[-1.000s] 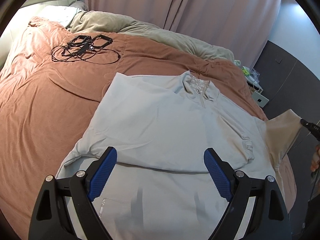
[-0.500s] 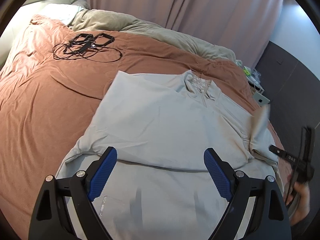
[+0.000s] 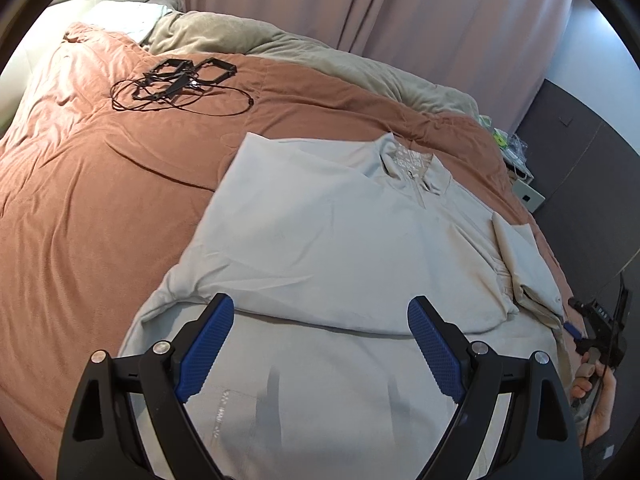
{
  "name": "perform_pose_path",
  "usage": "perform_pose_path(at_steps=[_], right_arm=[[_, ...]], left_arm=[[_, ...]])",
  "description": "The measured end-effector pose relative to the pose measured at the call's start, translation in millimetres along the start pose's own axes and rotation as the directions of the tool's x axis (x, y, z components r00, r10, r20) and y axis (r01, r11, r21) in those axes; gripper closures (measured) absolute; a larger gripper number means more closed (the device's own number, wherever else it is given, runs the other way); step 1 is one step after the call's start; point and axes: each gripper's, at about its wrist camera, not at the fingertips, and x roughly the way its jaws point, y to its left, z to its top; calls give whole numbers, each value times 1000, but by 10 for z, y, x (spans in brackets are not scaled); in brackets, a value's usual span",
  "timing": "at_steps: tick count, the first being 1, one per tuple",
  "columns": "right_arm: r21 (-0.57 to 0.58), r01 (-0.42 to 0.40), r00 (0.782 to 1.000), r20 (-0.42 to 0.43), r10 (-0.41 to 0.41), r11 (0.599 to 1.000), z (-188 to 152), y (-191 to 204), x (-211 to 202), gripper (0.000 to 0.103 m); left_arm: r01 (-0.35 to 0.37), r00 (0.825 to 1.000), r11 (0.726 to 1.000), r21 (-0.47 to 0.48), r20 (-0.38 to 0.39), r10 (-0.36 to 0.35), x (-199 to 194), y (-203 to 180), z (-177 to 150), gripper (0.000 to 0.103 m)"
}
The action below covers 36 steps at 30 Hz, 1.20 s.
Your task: Fold large clothes
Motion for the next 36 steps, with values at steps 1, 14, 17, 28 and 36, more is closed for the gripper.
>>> perform_pose_path(at_steps=[1, 14, 17, 28, 36], right_arm=[[22, 7, 1000, 1, -7, 1000, 18, -62, 26, 31], [116, 91, 996, 10, -93, 989, 294, -334, 385, 89], [40, 102, 993, 61, -104, 994, 449, -156, 226, 96], [-327, 61, 976, 218, 12, 943, 933, 1458, -728, 97], [-510, -9, 973, 195, 126, 860, 636, 2554, -941, 97]], left_arm=[[-1, 1000, 1000, -10, 1, 1, 2, 25, 7, 13], [10, 1000, 1000, -20, 4, -10, -15, 139, 61, 13], [2, 1000, 999, -52, 17, -1, -51, 237, 99, 13], [29, 999, 996, -84, 19, -28, -119, 329, 137, 13], [38, 999, 992, -121, 37, -34, -192, 499, 179, 13]])
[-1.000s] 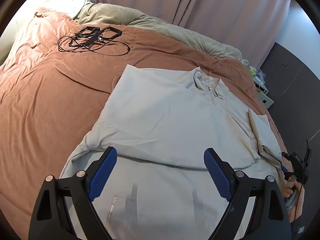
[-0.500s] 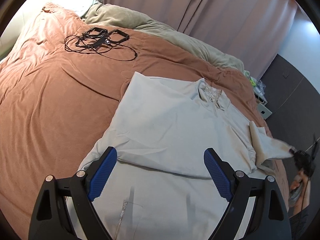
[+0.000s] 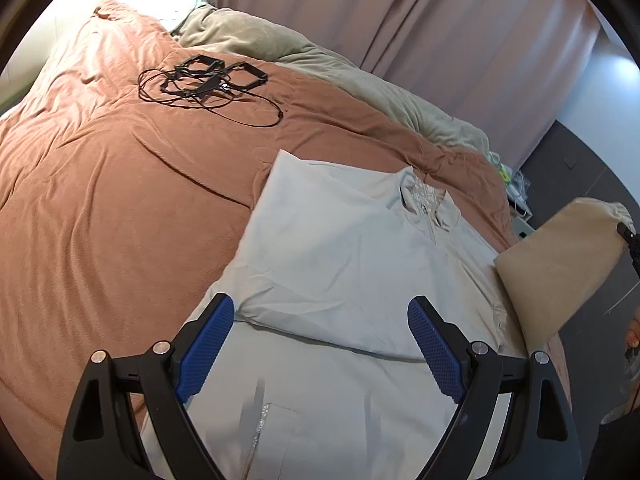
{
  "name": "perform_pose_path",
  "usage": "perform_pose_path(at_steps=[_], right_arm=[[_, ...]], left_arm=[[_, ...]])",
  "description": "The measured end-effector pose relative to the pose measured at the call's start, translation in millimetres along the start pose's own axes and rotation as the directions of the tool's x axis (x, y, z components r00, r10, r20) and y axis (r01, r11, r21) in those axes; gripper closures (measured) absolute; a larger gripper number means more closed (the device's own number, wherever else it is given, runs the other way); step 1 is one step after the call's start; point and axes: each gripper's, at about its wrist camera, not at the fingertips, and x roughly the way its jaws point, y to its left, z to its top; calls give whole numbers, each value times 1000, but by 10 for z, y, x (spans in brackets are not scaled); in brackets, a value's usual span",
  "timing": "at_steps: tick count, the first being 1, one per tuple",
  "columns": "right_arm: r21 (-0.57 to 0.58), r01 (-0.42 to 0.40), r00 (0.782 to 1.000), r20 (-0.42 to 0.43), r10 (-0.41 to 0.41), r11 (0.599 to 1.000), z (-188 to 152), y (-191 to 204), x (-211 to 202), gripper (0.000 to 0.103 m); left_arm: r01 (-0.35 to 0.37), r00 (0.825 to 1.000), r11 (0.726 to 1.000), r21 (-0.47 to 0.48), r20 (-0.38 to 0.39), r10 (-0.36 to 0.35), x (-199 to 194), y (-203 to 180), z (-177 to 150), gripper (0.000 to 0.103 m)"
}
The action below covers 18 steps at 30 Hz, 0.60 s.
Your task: Fold large clothes
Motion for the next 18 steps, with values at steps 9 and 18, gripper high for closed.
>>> perform_pose_path(at_steps=[9, 18], right_arm=[[-171, -46, 996, -82, 32, 984, -454, 1035, 417, 98], [-240, -114, 972, -229, 58, 964, -1223, 1618, 972, 98]], left_arm=[[13, 1000, 1000, -20, 13, -13, -61, 167, 45, 13], [-66, 997, 994, -90, 30, 69, -155, 604, 141, 13]])
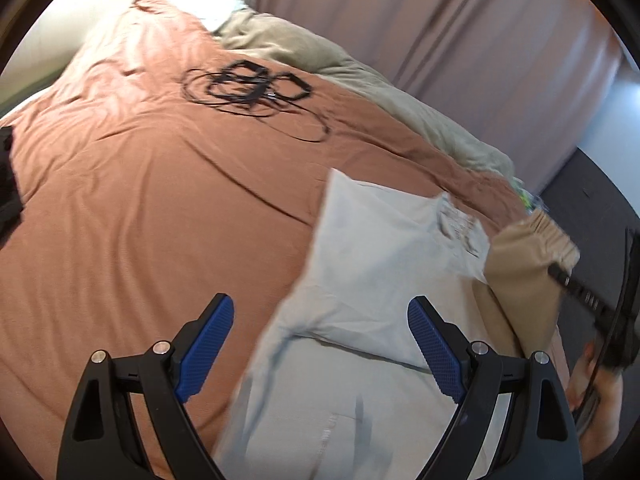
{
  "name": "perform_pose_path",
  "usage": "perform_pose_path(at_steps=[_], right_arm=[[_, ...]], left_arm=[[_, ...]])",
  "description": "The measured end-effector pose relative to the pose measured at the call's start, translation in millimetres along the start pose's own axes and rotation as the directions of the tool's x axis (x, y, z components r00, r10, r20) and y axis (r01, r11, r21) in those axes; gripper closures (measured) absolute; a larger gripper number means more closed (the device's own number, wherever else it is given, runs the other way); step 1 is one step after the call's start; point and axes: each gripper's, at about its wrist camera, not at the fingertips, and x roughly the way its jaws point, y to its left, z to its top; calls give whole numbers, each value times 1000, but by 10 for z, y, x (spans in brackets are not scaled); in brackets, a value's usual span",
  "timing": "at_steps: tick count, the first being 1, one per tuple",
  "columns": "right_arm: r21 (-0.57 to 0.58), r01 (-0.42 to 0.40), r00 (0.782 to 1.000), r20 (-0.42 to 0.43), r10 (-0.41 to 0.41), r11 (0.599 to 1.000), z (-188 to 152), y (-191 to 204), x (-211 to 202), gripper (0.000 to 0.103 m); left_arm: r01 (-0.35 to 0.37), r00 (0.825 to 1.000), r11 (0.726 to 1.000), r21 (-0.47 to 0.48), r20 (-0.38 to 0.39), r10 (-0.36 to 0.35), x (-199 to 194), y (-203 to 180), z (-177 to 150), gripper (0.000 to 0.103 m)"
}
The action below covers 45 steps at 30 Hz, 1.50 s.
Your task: Fold large clothes
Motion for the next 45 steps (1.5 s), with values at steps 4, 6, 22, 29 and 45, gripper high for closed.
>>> perform_pose_path(at_steps=[4, 6, 22, 29, 45], right_arm=[[-35, -77, 993, -96, 73, 996, -199, 298, 268, 89], [-31, -144, 982, -131, 139, 989, -285, 400, 326, 61], [148, -57, 990, -123, 75, 987, -1048, -801, -431, 41], [240, 28, 993, -115, 0, 970, -1464, -1471, -1089, 41], [329, 93, 995, -56, -79, 940, -2133, -2015, -2442, 0]], left_arm=[[1, 1000, 999, -51, -15, -2, 48, 141, 41, 13], [-14, 1000, 998, -66, -17, 12, 70, 175, 45, 13], [2, 1000, 996, 84, -27, 0, -29, -293, -142, 13], [102, 994, 978, 183, -54, -93, -362, -672, -477, 13], [122, 991, 966, 230, 16, -130, -1786, -618, -1043, 1]])
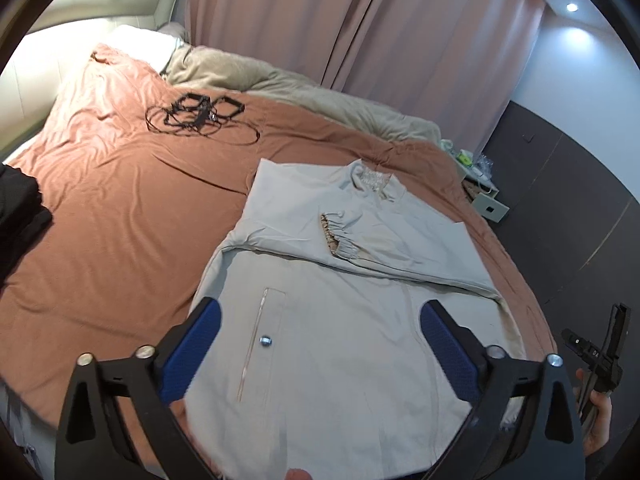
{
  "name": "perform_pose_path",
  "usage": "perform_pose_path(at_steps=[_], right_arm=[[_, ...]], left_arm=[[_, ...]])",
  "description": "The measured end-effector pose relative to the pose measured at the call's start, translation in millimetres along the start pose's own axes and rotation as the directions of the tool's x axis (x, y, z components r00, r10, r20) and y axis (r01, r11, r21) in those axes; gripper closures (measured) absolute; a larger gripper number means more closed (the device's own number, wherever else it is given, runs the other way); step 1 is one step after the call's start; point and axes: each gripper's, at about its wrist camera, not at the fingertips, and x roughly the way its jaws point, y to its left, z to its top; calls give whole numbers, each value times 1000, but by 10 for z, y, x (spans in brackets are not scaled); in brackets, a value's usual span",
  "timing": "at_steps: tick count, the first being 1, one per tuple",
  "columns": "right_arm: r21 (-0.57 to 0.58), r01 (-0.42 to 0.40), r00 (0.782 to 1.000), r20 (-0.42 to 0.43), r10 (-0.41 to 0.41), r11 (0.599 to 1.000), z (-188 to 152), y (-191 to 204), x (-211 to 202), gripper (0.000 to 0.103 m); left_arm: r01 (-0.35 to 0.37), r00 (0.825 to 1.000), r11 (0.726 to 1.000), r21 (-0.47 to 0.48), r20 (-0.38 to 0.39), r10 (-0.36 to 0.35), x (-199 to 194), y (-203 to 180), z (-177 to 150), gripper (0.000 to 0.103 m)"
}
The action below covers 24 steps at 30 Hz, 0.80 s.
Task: Fold large clothes
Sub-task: 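Move both open grippers back to the jacket's side edge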
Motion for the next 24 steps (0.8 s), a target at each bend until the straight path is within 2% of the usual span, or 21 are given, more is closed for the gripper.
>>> perform_pose_path(at_steps=[3, 11, 19, 24], right_arm=[[10, -12, 999, 35, 12, 1000, -97, -35, -284, 0], [-3, -5, 998, 55, 5, 1000, -537, -65, -817, 0], [-21, -14, 996, 84, 16, 1000, -930, -146, -1190, 0], [8, -41, 995, 87, 40, 999, -1179, -279, -1333, 0]], left_arm=[[-9, 1000, 1000, 15, 8, 9, -276, -20, -127, 1], [-22, 998, 1000, -4, 54, 22, -958, 101, -563, 1], [-24, 998, 999, -46, 60, 26, -1309, 317, -982, 1], [-33, 997, 998, -53, 65, 37, -1423, 453, -1188, 1]])
